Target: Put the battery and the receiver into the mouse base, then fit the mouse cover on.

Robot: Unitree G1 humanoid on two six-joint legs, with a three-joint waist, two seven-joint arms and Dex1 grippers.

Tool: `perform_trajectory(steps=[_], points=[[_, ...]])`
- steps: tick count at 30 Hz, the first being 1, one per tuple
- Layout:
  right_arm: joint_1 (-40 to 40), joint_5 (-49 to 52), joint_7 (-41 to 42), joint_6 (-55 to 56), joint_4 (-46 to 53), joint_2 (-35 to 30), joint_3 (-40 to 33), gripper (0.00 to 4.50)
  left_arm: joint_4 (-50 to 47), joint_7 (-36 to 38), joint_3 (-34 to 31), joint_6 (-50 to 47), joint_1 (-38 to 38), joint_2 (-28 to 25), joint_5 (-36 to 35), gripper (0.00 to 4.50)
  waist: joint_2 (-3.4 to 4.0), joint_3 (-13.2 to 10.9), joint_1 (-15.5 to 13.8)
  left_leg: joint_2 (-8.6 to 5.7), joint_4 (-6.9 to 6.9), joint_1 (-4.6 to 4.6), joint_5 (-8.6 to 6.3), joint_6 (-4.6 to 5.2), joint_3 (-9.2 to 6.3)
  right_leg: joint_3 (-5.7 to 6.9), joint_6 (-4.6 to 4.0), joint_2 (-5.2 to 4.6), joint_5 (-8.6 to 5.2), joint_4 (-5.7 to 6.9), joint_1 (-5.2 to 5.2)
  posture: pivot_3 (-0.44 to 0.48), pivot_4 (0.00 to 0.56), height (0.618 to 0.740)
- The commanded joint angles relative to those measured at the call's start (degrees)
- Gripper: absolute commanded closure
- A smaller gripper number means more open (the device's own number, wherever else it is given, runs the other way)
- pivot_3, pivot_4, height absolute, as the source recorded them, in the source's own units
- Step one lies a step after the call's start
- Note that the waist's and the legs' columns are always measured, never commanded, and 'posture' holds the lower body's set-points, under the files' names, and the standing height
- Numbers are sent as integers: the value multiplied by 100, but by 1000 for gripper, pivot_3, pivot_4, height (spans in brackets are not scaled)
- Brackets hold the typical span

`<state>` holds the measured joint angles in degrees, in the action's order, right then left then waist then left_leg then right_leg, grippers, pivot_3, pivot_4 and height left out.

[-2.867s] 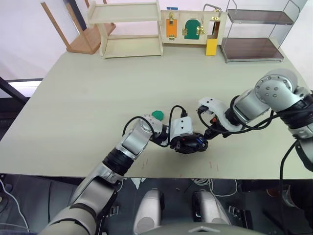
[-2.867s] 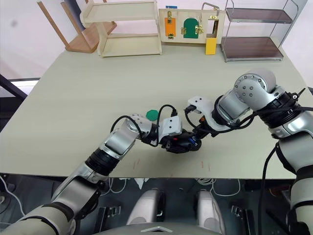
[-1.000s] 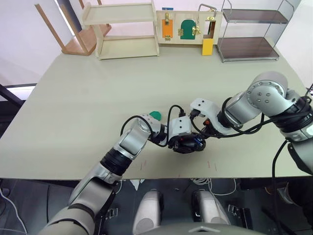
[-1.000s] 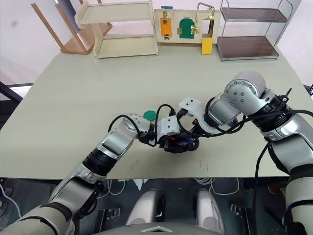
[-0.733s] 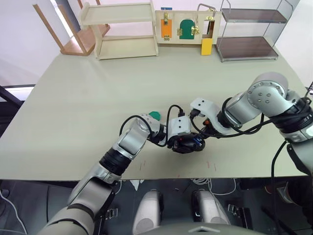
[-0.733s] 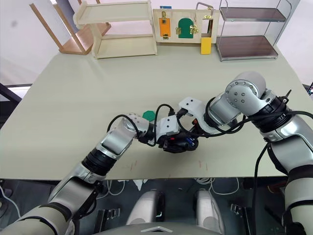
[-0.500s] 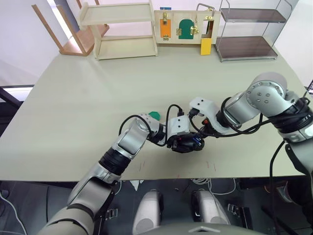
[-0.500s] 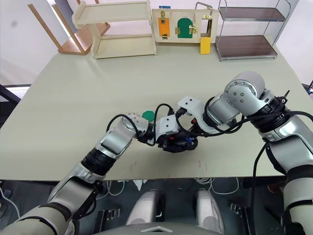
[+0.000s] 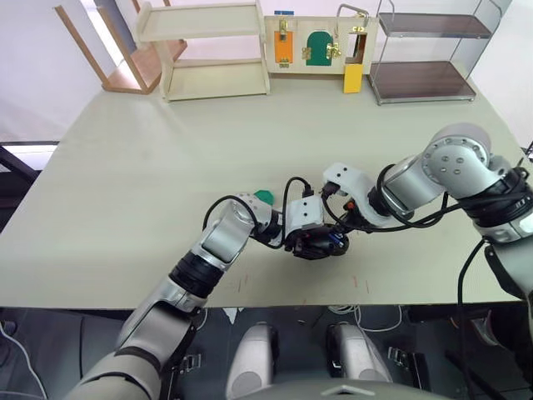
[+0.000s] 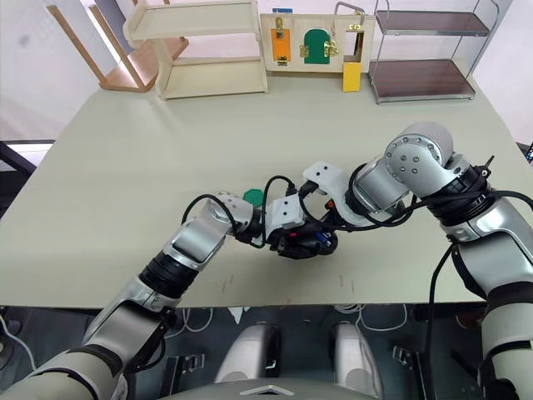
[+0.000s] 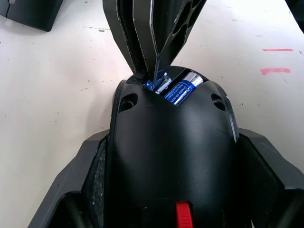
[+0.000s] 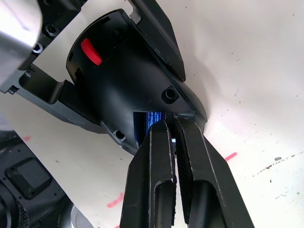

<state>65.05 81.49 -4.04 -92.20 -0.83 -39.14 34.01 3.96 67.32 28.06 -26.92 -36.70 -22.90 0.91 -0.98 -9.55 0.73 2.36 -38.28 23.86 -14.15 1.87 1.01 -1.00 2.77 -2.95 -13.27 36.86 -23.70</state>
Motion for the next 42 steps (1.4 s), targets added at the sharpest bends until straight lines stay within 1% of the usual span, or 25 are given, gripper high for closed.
perform_trajectory(steps=[1,6,17,42], points=[[-12,267,42,-30,165,-59,248,4500,183,-38,217,-57,134,79,42,1494,0,0,-9,-2,1,3,0,0,0,1,0,-4,0,-3,0,0,150,740],[-90,323,-34,-30,293,-152,249,4500,161,-53,219,-50,159,81,55,1494,0,0,-20,-9,2,11,0,0,1,5,2,-15,-1,-12,0,0,150,740],[-143,-7,25,-30,467,-348,206,4500,106,-43,229,-69,184,75,55,1494,0,0,-44,-10,3,14,0,1,-4,11,2,-17,-1,-14,0,0,150,740],[195,-126,526,-30,194,-348,-81,4500,117,96,278,-143,123,30,80,1494,0,-1,-53,-12,3,23,-1,0,-9,17,2,-17,-1,-17,-2,0,150,740]])
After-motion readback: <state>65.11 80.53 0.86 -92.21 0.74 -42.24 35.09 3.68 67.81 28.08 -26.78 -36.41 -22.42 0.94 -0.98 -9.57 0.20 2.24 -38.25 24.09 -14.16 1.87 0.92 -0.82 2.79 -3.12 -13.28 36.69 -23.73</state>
